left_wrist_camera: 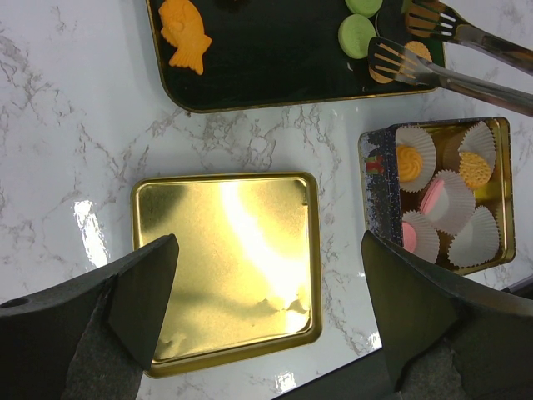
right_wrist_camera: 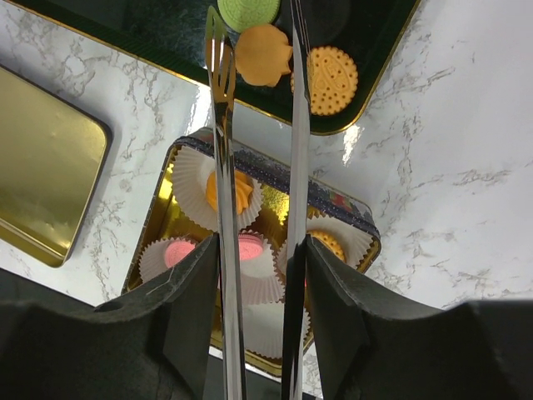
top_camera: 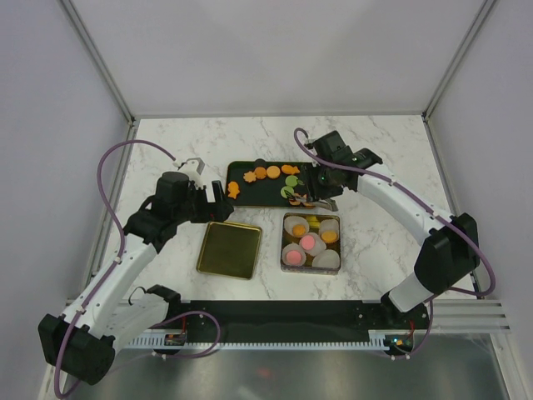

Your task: Pack the cookies

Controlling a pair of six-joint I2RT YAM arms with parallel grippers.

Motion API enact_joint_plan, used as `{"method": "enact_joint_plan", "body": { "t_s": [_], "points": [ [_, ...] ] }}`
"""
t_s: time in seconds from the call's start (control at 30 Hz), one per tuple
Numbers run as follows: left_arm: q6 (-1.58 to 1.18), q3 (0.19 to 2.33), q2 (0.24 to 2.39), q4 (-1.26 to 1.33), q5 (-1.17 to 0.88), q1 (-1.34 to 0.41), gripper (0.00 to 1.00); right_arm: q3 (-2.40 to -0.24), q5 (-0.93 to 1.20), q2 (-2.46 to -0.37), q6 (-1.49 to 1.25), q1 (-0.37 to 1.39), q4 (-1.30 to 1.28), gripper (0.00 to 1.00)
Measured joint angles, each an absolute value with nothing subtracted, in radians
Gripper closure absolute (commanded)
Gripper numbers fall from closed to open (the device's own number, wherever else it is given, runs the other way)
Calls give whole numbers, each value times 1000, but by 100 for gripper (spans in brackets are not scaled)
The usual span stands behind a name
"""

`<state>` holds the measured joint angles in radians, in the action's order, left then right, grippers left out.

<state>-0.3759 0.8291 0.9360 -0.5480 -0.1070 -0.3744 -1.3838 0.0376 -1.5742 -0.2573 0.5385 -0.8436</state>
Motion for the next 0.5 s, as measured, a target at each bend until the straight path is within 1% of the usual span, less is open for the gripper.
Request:
{"method": "enact_joint_plan", "body": {
  "t_s": [0.5],
  "points": [
    [-376,829,936,-548,-107,-374,0,-1346,52,-1571,-258,538,-822,48]
  ]
}}
